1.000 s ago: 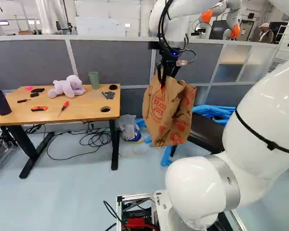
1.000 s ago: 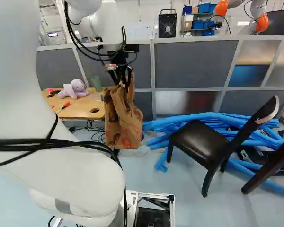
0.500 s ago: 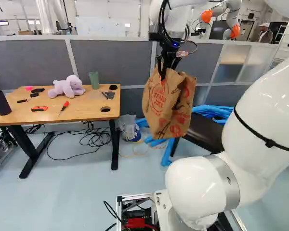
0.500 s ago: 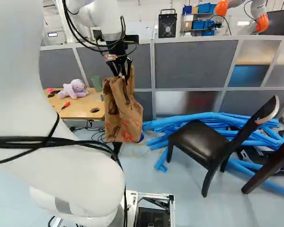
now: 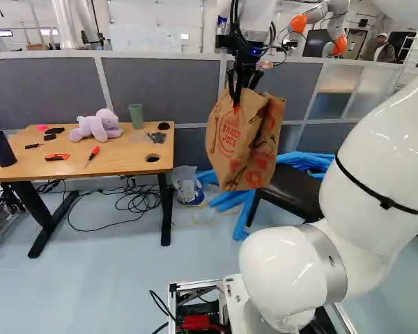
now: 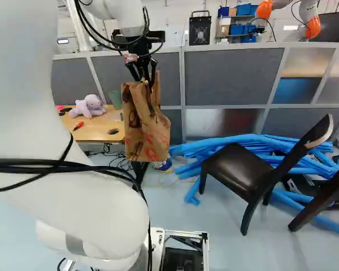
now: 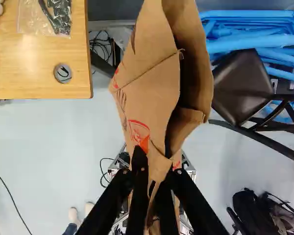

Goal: Pick up the bag on the ground and place it on the table

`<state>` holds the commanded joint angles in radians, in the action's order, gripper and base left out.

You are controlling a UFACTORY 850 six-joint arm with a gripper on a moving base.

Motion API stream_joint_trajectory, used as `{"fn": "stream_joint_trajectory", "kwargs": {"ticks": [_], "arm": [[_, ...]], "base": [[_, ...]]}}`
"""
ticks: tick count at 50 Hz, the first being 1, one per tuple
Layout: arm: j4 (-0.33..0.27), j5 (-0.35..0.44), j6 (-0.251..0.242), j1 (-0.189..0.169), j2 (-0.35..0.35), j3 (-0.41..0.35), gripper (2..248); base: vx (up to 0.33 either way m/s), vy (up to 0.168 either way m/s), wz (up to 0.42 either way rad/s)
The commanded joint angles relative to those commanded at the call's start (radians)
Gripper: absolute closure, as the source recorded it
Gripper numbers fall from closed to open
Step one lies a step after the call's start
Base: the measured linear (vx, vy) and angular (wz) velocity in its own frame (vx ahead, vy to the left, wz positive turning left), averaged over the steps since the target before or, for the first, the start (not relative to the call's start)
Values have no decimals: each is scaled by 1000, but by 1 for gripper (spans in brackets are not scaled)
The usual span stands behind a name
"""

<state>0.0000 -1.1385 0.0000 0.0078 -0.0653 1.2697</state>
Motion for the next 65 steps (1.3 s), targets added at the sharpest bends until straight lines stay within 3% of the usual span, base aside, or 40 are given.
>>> {"fn": "stream_joint_trajectory", "kwargs": {"ticks": [18,65], "arm": [[0,-34,0,0,7,56,225],[0,-35,0,0,7,59,225]], "base": [[0,0,0],[-7,36,6]]}}
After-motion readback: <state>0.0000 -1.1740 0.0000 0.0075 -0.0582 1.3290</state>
